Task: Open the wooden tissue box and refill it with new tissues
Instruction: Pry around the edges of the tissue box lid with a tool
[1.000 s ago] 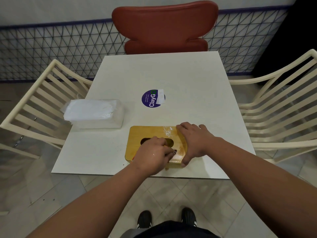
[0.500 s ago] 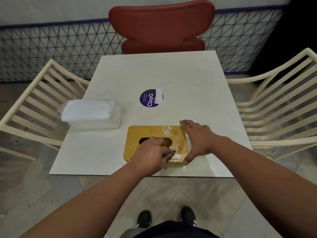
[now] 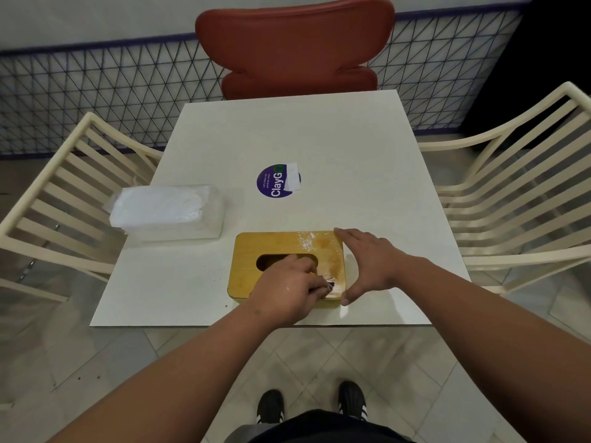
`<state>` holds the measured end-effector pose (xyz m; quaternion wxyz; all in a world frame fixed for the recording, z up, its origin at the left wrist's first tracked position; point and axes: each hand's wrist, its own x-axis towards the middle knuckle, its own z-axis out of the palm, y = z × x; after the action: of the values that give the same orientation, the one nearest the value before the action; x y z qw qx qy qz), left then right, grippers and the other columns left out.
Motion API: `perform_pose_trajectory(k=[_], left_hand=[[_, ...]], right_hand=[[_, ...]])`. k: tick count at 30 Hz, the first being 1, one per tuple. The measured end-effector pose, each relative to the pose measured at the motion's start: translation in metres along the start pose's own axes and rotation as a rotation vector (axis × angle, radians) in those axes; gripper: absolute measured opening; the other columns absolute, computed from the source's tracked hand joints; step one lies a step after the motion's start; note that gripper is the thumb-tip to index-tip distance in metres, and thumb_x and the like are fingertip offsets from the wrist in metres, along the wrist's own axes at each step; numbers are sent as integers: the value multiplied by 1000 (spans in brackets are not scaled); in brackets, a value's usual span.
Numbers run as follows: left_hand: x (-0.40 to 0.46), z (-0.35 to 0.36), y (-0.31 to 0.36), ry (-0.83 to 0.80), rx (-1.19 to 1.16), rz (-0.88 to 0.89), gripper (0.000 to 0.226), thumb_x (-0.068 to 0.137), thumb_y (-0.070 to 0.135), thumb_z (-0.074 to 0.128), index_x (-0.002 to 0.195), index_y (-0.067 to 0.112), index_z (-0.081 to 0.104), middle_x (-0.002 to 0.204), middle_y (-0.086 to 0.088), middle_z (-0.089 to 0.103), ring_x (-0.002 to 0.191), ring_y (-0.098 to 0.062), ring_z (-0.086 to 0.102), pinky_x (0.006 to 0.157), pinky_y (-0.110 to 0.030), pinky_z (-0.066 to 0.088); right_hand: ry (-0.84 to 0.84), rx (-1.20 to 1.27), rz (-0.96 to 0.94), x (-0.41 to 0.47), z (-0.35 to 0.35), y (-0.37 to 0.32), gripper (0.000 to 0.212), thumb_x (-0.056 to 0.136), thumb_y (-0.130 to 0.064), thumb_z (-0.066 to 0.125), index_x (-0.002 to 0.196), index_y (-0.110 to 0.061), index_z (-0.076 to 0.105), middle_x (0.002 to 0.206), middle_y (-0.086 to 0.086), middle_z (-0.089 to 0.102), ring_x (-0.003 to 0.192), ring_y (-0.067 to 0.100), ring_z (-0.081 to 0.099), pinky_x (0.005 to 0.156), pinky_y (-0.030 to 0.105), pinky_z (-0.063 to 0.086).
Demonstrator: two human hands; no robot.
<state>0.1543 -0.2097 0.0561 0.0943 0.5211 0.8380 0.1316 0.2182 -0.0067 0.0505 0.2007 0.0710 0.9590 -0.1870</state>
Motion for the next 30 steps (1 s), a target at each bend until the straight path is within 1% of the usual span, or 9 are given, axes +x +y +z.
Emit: perform_pose_trajectory(k=[2,6,9,13,17,20,22,26,30], left_hand=[[-6,-2,-4,13,-9,-45,29,94,44,48,112,35,69,102,8,60,93,-14,48,74,-34,45],[0,2,8,29,-19,-18,27,93,41,51,107,31,72,96,6,60,87,-18,50,68,-35,46],[4,3,11,4,-15,-2,28,93,42,51,109,32,71,97,6,60,88,-17,49,68,-34,46],[-4,-2,-1,-2,-15,-49,29,94,44,48,112,36,69,100,9,59,92,-13,47,72,-33,46],[1,-2,6,1,-6,-29,29,94,43,48,111,34,70,98,8,60,90,-14,48,71,-32,45],[10,4,18,0,-25,27,27,93,40,51,108,31,72,98,6,62,88,-18,50,67,-30,41],[9,2,16,-12,-25,21,28,94,42,50,111,33,70,100,8,61,91,-16,49,69,-30,41],[-2,-4,-2,-21,-17,-22,29,93,44,48,110,33,70,96,8,60,91,-15,49,73,-36,46],[8,-3,10,-34,-22,53,27,93,39,52,109,30,71,95,5,60,88,-17,48,69,-31,41]], right_hand=[[-12,63,7,0,0,0,141,52,-67,83,154,-24,-5,162,-4,6,147,21,13,117,43,21],[2,176,5,0,5,-1,140,54,-59,86,154,-24,-5,161,-6,6,147,17,13,117,38,22],[18,184,1,-1,8,0,141,53,-58,86,154,-24,-5,161,-6,7,147,16,14,116,36,24],[17,207,2,0,8,1,143,51,-58,88,154,-23,-5,161,-4,6,147,16,12,118,37,22],[24,253,5,0,9,1,142,49,-56,90,154,-24,-1,161,-5,9,147,15,14,118,37,23],[29,217,6,-2,8,1,140,50,-55,89,154,-26,-1,160,-5,12,146,17,18,116,38,27],[27,181,9,-1,6,0,140,50,-58,88,154,-26,-1,160,-5,12,145,19,19,115,39,28],[9,137,14,0,4,-1,142,50,-62,86,154,-26,-3,161,-4,10,146,20,17,116,41,26],[11,116,10,1,5,-2,141,51,-61,86,154,-24,-3,161,-4,11,146,20,18,115,41,27]])
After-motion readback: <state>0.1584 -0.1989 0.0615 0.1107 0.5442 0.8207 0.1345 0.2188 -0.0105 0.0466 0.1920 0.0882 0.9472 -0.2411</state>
